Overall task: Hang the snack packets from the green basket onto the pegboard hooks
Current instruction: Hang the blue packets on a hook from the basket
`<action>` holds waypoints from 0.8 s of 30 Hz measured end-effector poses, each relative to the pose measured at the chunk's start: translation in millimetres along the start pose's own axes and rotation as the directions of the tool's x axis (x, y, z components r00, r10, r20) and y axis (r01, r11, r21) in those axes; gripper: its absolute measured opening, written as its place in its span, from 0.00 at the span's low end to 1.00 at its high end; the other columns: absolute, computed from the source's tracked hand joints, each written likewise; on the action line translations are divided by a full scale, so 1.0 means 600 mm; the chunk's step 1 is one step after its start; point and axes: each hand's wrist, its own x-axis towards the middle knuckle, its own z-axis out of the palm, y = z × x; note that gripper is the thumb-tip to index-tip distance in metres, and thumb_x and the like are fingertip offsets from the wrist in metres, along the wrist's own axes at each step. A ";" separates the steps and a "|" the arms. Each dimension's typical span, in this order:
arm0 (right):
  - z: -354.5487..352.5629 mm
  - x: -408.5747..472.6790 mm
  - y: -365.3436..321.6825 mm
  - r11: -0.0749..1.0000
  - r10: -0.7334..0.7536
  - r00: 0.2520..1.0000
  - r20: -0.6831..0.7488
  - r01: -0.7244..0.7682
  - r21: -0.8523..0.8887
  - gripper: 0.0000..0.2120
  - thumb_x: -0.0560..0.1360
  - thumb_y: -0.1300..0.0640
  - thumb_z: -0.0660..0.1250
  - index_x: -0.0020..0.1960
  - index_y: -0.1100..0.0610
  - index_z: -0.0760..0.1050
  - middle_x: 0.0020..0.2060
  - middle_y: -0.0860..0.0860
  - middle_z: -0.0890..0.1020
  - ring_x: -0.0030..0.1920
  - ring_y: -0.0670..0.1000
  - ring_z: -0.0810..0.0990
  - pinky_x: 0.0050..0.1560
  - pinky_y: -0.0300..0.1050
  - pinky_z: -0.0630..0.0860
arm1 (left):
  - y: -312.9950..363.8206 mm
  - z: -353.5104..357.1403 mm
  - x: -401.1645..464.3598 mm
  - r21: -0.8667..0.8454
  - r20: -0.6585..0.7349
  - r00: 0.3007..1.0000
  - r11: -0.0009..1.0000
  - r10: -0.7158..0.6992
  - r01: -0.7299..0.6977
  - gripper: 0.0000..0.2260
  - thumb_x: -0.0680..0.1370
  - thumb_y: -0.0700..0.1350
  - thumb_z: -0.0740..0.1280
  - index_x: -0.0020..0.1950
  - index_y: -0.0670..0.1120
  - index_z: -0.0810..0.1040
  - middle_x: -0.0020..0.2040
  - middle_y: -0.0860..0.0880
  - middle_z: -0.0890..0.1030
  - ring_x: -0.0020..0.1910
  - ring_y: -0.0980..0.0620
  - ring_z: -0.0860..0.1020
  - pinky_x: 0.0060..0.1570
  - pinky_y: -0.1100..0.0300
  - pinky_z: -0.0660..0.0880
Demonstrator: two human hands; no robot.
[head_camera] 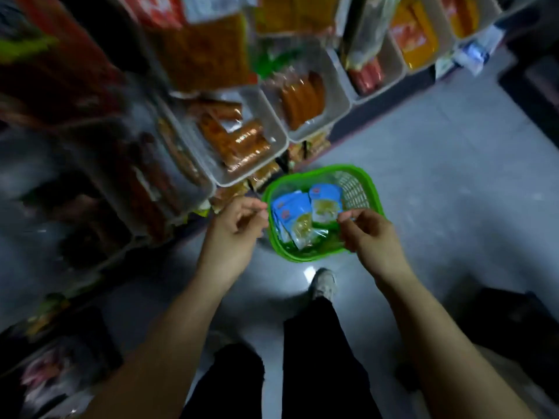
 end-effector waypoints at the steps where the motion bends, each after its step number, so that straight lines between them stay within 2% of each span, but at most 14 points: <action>1: -0.011 0.035 0.035 0.999 0.043 0.999 -0.001 -0.043 -0.031 0.11 0.77 0.65 0.64 0.38 0.54 0.73 0.25 0.48 0.75 0.21 0.38 0.71 0.26 0.28 0.67 | -0.027 0.036 0.030 -0.003 0.014 0.999 0.999 -0.039 0.039 0.13 0.77 0.34 0.64 0.42 0.52 0.74 0.37 0.53 0.78 0.32 0.67 0.76 0.39 0.69 0.73; 4: -0.036 0.144 0.163 0.972 0.199 0.980 0.025 -0.194 -0.132 0.08 0.77 0.64 0.64 0.39 0.57 0.74 0.28 0.52 0.75 0.21 0.39 0.72 0.23 0.28 0.67 | -0.139 0.140 0.125 0.010 0.061 0.986 0.987 -0.158 0.158 0.12 0.77 0.34 0.63 0.42 0.52 0.74 0.38 0.54 0.78 0.32 0.67 0.77 0.38 0.71 0.73; 6: -0.047 0.224 0.261 0.937 0.285 0.957 0.059 -0.265 -0.228 0.04 0.77 0.61 0.64 0.44 0.60 0.75 0.29 0.52 0.76 0.25 0.43 0.73 0.25 0.30 0.68 | -0.236 0.205 0.193 0.006 0.071 0.962 0.965 -0.263 0.263 0.11 0.78 0.34 0.62 0.43 0.49 0.74 0.38 0.52 0.77 0.33 0.63 0.77 0.33 0.74 0.73; 8: -0.050 0.303 0.364 0.894 0.325 0.941 0.094 -0.273 -0.356 0.05 0.77 0.59 0.65 0.42 0.57 0.76 0.30 0.52 0.77 0.28 0.45 0.73 0.29 0.35 0.70 | -0.349 0.264 0.256 -0.021 0.095 0.916 0.919 -0.390 0.394 0.07 0.78 0.33 0.61 0.46 0.45 0.74 0.40 0.49 0.76 0.34 0.58 0.74 0.28 0.75 0.71; 11: -0.040 0.416 0.506 0.821 0.336 0.935 0.116 -0.230 -0.523 0.10 0.77 0.56 0.66 0.36 0.51 0.74 0.37 0.59 0.82 0.36 0.52 0.78 0.39 0.43 0.73 | -0.515 0.331 0.340 0.083 0.111 0.831 0.838 -0.546 0.540 0.04 0.79 0.34 0.61 0.45 0.41 0.74 0.37 0.45 0.73 0.32 0.54 0.69 0.24 0.73 0.68; 13: -0.031 0.486 0.581 0.737 0.345 0.932 0.115 -0.193 -0.648 0.07 0.76 0.54 0.66 0.46 0.57 0.80 0.47 0.62 0.83 0.46 0.57 0.80 0.42 0.42 0.70 | -0.600 0.363 0.387 0.124 0.098 0.776 0.781 -0.623 0.612 0.04 0.78 0.36 0.62 0.51 0.38 0.75 0.40 0.42 0.75 0.32 0.52 0.70 0.27 0.67 0.70; 14: -0.026 0.518 0.612 0.708 0.358 0.929 0.094 -0.205 -0.675 0.11 0.76 0.54 0.67 0.53 0.59 0.80 0.52 0.62 0.82 0.52 0.58 0.80 0.44 0.42 0.70 | -0.633 0.374 0.405 0.125 0.090 0.734 0.739 -0.673 0.662 0.06 0.78 0.38 0.63 0.54 0.38 0.75 0.40 0.43 0.76 0.31 0.52 0.71 0.28 0.64 0.72; 16: -0.013 0.579 0.656 0.709 0.376 0.925 0.054 -0.250 -0.659 0.18 0.75 0.52 0.68 0.61 0.61 0.75 0.59 0.62 0.78 0.59 0.60 0.78 0.52 0.47 0.72 | -0.667 0.390 0.435 0.087 0.111 0.646 0.654 -0.756 0.751 0.05 0.79 0.41 0.63 0.50 0.40 0.75 0.31 0.46 0.79 0.27 0.51 0.76 0.22 0.65 0.73; 17: -0.006 0.608 0.670 0.714 0.367 0.929 0.042 -0.252 -0.653 0.21 0.75 0.52 0.68 0.64 0.62 0.73 0.62 0.62 0.77 0.60 0.61 0.76 0.57 0.49 0.72 | -0.677 0.397 0.449 0.078 0.113 0.630 0.639 -0.768 0.765 0.05 0.79 0.42 0.63 0.48 0.40 0.75 0.27 0.48 0.79 0.25 0.51 0.78 0.19 0.67 0.71; 18: 0.003 0.633 0.677 0.714 0.361 0.932 0.035 -0.252 -0.653 0.23 0.75 0.51 0.68 0.65 0.63 0.71 0.63 0.62 0.75 0.62 0.61 0.75 0.58 0.50 0.72 | -0.687 0.404 0.465 0.084 0.107 0.633 0.642 -0.767 0.762 0.05 0.79 0.43 0.64 0.49 0.41 0.75 0.30 0.48 0.81 0.28 0.52 0.80 0.20 0.68 0.72; 19: 0.010 0.657 0.684 0.720 0.350 0.936 0.031 -0.248 -0.648 0.25 0.75 0.52 0.69 0.67 0.63 0.69 0.64 0.62 0.74 0.63 0.60 0.74 0.58 0.49 0.71 | -0.700 0.409 0.484 0.110 0.074 0.655 0.659 -0.752 0.744 0.09 0.78 0.44 0.65 0.56 0.41 0.75 0.40 0.46 0.83 0.38 0.50 0.82 0.29 0.68 0.76; 21: 0.023 0.694 0.691 0.762 0.341 0.940 0.017 -0.266 -0.590 0.29 0.74 0.56 0.70 0.70 0.64 0.64 0.66 0.61 0.72 0.65 0.59 0.72 0.55 0.44 0.69 | -0.721 0.416 0.519 0.127 -0.017 0.737 0.730 -0.676 0.672 0.23 0.77 0.44 0.67 0.70 0.40 0.66 0.63 0.42 0.76 0.60 0.43 0.76 0.57 0.56 0.75; 22: 0.029 0.710 0.695 0.776 0.351 0.936 -0.005 -0.293 -0.559 0.32 0.73 0.56 0.71 0.71 0.64 0.61 0.67 0.61 0.71 0.66 0.58 0.71 0.57 0.44 0.69 | -0.727 0.417 0.533 0.108 -0.032 0.753 0.747 -0.657 0.656 0.27 0.76 0.43 0.67 0.72 0.40 0.62 0.68 0.41 0.72 0.65 0.41 0.72 0.63 0.50 0.71; 24: 0.042 0.725 0.709 0.758 0.383 0.923 -0.044 -0.341 -0.555 0.37 0.71 0.54 0.73 0.73 0.63 0.58 0.69 0.61 0.69 0.67 0.59 0.70 0.65 0.48 0.69 | -0.744 0.419 0.547 0.083 -0.062 0.775 0.771 -0.629 0.632 0.30 0.76 0.43 0.68 0.74 0.40 0.59 0.71 0.41 0.68 0.67 0.40 0.70 0.64 0.47 0.70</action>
